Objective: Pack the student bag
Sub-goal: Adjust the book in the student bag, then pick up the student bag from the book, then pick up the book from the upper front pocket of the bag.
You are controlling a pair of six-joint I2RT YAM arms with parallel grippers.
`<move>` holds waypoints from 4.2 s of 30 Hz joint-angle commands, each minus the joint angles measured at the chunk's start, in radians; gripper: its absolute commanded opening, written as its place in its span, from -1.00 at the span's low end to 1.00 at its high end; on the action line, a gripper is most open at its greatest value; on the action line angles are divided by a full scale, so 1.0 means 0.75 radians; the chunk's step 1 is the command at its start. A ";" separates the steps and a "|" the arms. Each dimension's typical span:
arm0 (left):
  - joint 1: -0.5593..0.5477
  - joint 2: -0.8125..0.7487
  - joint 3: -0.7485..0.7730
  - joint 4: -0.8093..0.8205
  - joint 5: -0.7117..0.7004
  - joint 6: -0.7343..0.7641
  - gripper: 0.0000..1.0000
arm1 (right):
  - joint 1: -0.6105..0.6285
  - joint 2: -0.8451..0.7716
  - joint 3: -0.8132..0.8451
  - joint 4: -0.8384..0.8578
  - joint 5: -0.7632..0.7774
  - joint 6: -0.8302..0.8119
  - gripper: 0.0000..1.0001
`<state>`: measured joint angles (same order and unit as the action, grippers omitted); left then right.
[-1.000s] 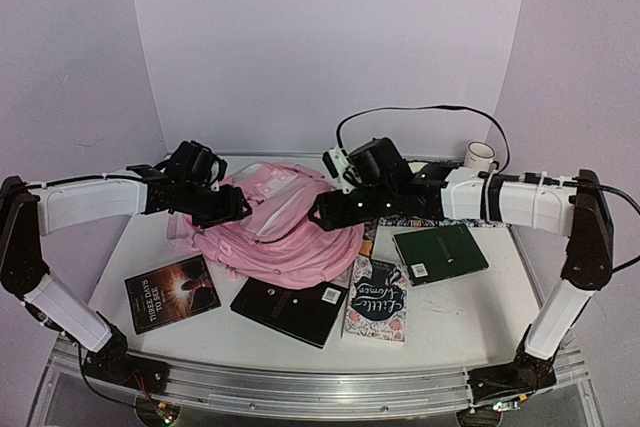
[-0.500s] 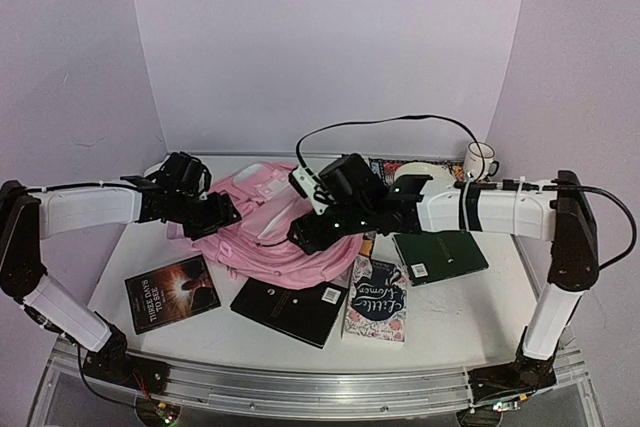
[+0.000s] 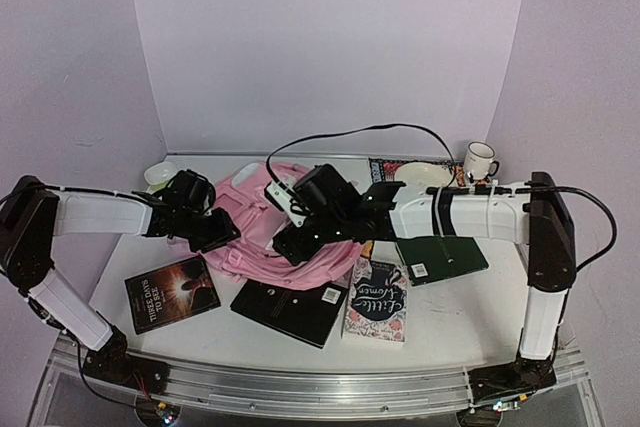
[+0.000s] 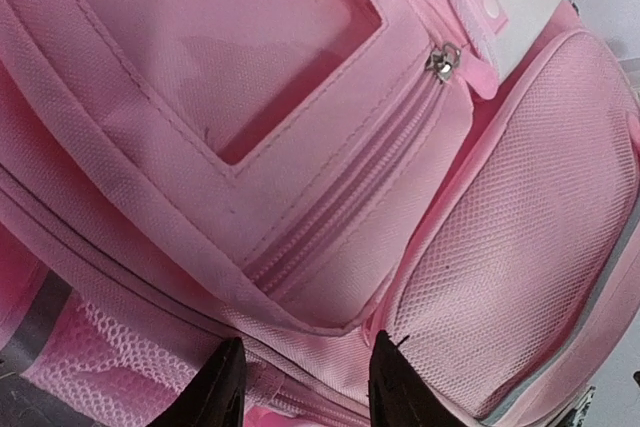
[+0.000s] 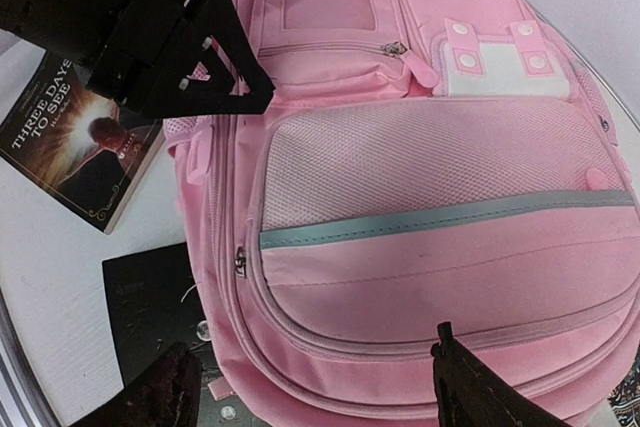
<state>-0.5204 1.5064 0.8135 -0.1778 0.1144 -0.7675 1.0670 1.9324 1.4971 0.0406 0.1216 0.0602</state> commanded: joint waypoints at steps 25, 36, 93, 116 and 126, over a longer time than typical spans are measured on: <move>-0.238 0.002 0.253 -0.066 0.033 0.077 0.03 | 0.020 -0.096 -0.131 -0.054 0.330 0.185 0.64; -0.159 0.265 0.361 -0.077 0.145 0.137 0.03 | 0.021 -0.162 -0.258 0.067 0.260 0.307 0.63; -0.194 0.160 0.248 0.192 0.253 -0.070 -1.00 | 0.150 -0.171 -0.353 -0.191 1.044 0.501 0.95; -0.194 0.192 0.269 0.191 0.276 -0.084 -1.00 | 0.043 -0.165 -0.479 0.190 0.269 0.329 -0.02; -0.197 0.200 0.281 0.190 0.288 -0.085 -1.00 | -0.073 -0.155 -0.599 0.350 0.021 0.181 0.00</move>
<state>-0.6566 1.6676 0.9916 -0.0799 0.3032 -0.8349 1.0318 1.8008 1.0769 0.2425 0.2102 0.2541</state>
